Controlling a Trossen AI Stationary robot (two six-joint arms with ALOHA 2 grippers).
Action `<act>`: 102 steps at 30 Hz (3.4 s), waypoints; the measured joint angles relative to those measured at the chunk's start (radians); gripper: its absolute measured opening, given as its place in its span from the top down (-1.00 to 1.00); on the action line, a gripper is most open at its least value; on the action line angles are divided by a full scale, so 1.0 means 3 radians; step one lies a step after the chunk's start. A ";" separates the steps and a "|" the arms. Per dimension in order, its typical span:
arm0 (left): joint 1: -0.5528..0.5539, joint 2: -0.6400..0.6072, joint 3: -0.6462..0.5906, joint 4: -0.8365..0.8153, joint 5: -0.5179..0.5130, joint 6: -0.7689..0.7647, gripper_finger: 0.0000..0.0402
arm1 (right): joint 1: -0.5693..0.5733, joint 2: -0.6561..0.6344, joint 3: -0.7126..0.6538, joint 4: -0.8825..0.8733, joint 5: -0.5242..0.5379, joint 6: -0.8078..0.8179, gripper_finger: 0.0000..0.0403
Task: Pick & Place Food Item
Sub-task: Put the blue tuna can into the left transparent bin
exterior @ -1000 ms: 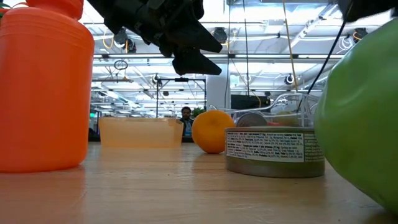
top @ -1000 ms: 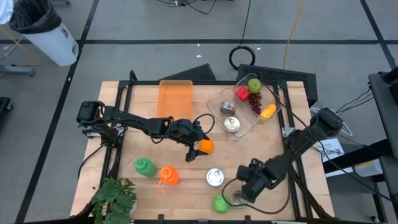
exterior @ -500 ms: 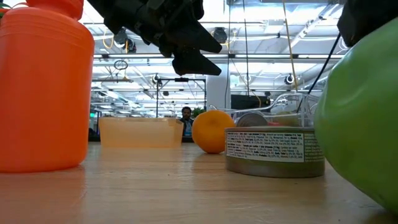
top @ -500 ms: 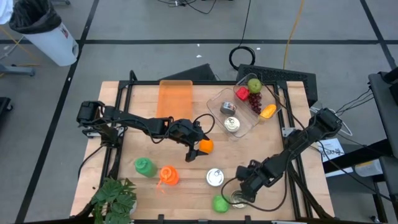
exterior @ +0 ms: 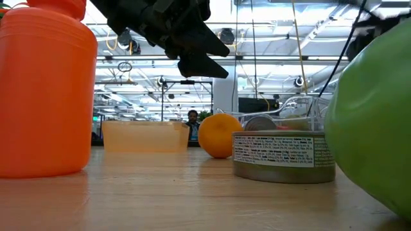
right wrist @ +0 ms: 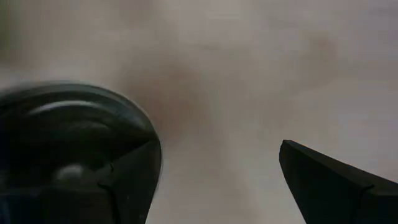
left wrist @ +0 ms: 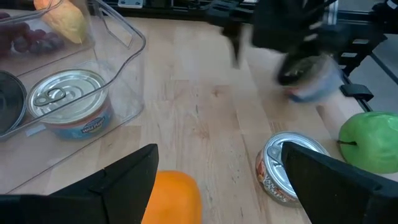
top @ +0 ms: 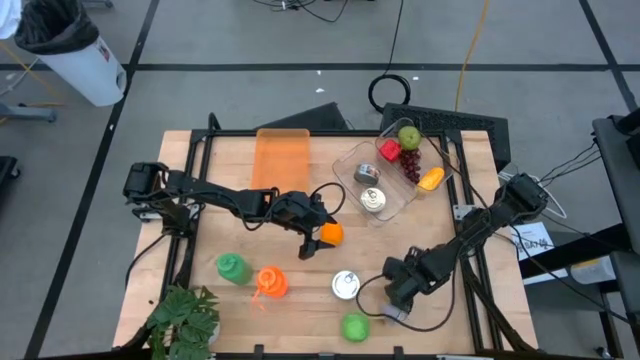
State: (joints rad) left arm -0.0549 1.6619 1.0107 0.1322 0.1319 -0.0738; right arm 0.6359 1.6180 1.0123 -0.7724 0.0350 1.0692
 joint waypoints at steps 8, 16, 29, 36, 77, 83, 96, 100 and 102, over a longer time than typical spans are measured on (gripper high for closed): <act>0.0000 0.0000 0.0000 -0.0002 -0.0002 -0.0001 -0.75 | -0.0109 -0.0007 0.0000 -0.0470 0.0359 0.0005 -0.53; -0.0001 0.0000 0.0000 -0.0005 -0.0002 0.0002 -0.75 | -0.0238 -0.0164 0.0000 -0.0764 0.1040 -0.0021 -0.53; -0.0001 0.0000 0.0000 -0.0006 -0.0002 -0.0012 -0.75 | 0.0148 -0.0925 0.0001 -0.0039 0.1088 -0.0402 -0.53; 0.0001 0.0000 0.0000 -0.0005 -0.0004 -0.0138 -0.75 | 0.0632 -0.0831 0.0005 0.0347 0.0939 -0.0472 -0.53; -0.0279 0.0002 0.0000 0.0971 -0.0106 0.0167 -0.75 | 0.0623 -0.0804 0.0003 -0.0053 0.3340 -0.1135 0.13; -0.0311 0.0003 0.0000 0.1144 -0.0474 0.0510 -0.75 | 0.0243 -0.0805 0.0001 0.0376 0.3364 -0.1694 0.13; -0.0261 0.0075 0.0019 0.1062 -0.0753 0.0829 -0.75 | -0.0267 -0.0805 0.0001 0.1649 0.2837 -0.3142 0.13; -0.0249 0.0223 0.0149 0.1024 -0.0579 0.0802 -0.75 | -0.0334 -0.0806 0.0001 0.1742 0.2750 -0.3281 0.13; -0.0249 0.0290 0.0250 0.1007 -0.0529 0.0860 -0.75 | -0.0374 -0.0806 0.0001 0.1732 0.2656 -0.3277 0.13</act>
State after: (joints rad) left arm -0.1297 1.7490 1.0857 0.4342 -0.0269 0.1841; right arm 0.5238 1.3762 1.0126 -0.2528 0.8319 0.0862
